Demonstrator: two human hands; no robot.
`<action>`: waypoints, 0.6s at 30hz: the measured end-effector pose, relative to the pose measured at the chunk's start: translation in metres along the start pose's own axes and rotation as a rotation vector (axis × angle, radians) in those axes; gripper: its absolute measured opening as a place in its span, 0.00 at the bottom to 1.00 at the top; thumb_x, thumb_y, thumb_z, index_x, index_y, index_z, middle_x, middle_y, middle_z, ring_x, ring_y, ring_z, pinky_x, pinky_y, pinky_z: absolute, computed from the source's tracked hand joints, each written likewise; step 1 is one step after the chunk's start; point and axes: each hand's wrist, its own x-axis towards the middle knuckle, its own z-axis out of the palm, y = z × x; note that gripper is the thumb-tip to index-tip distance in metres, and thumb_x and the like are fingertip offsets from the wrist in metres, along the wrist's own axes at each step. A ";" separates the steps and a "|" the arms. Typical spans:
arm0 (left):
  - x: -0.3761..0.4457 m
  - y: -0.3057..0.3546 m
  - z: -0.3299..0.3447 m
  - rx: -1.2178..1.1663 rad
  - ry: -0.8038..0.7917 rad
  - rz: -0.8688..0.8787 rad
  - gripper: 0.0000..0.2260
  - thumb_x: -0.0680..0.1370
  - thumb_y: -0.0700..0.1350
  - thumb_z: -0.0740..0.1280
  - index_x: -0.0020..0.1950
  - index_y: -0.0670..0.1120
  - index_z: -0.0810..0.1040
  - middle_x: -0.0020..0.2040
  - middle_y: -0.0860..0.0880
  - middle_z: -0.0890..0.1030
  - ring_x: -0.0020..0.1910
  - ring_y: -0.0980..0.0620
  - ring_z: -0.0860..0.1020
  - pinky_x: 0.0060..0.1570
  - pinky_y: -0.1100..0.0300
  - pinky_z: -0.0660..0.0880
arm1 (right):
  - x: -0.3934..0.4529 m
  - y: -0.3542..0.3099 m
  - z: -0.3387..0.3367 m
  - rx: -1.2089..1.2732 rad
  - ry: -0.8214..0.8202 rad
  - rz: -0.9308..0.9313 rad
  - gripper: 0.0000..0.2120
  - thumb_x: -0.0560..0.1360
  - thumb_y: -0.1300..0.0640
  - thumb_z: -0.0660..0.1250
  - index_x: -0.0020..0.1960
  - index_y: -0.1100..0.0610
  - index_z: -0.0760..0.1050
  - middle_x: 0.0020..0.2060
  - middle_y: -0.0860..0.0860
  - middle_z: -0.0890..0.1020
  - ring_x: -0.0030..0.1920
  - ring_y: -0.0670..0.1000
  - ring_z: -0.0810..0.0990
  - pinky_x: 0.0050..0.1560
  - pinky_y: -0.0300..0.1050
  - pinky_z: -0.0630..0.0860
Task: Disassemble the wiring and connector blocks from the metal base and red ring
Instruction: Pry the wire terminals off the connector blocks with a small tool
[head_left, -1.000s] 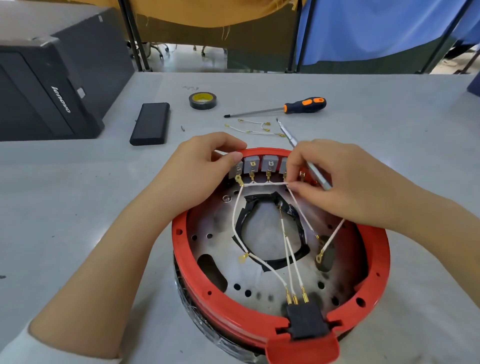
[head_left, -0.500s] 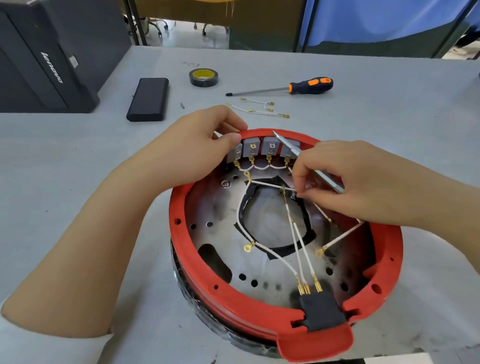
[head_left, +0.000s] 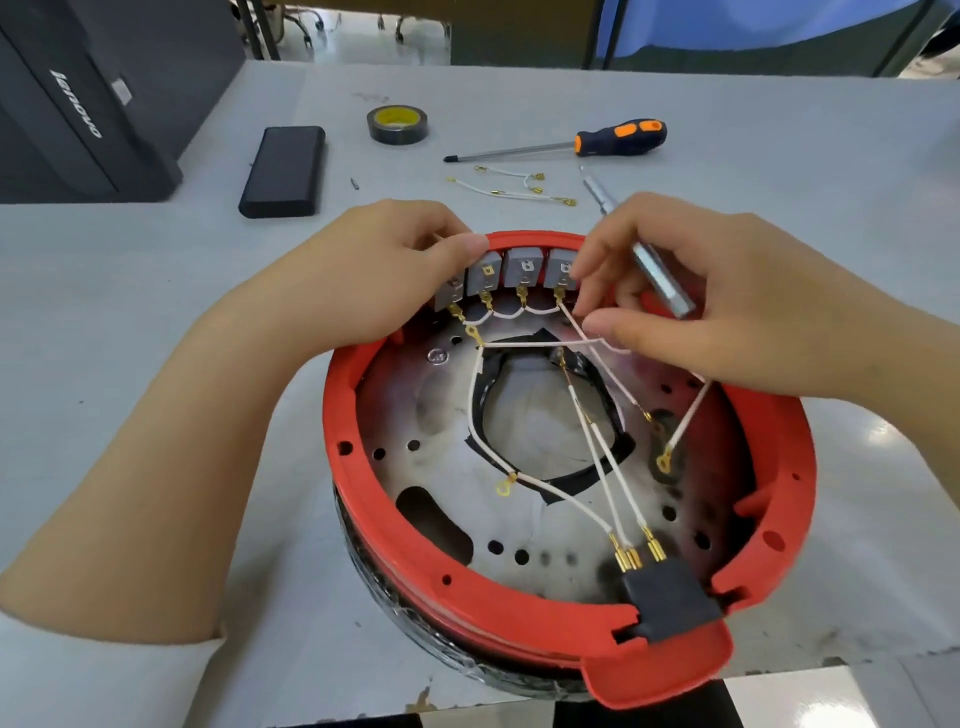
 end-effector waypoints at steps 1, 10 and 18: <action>0.000 -0.001 -0.002 0.021 0.006 -0.010 0.12 0.78 0.59 0.57 0.52 0.57 0.78 0.46 0.54 0.81 0.45 0.53 0.79 0.42 0.67 0.69 | 0.002 0.000 -0.001 0.025 0.010 0.005 0.10 0.73 0.54 0.68 0.54 0.48 0.73 0.41 0.42 0.82 0.37 0.44 0.81 0.40 0.34 0.75; -0.001 0.001 0.005 0.226 0.135 0.158 0.15 0.81 0.48 0.55 0.68 0.51 0.69 0.63 0.49 0.75 0.61 0.49 0.71 0.52 0.64 0.61 | 0.046 0.012 0.015 0.298 0.091 0.051 0.12 0.82 0.52 0.57 0.53 0.59 0.73 0.34 0.54 0.82 0.28 0.56 0.70 0.30 0.43 0.69; 0.003 0.002 0.008 0.228 0.181 0.161 0.15 0.82 0.44 0.53 0.68 0.52 0.70 0.59 0.51 0.77 0.54 0.52 0.72 0.42 0.69 0.58 | 0.053 0.027 0.009 0.342 0.142 -0.037 0.15 0.82 0.48 0.54 0.54 0.52 0.78 0.32 0.54 0.77 0.29 0.43 0.72 0.34 0.33 0.67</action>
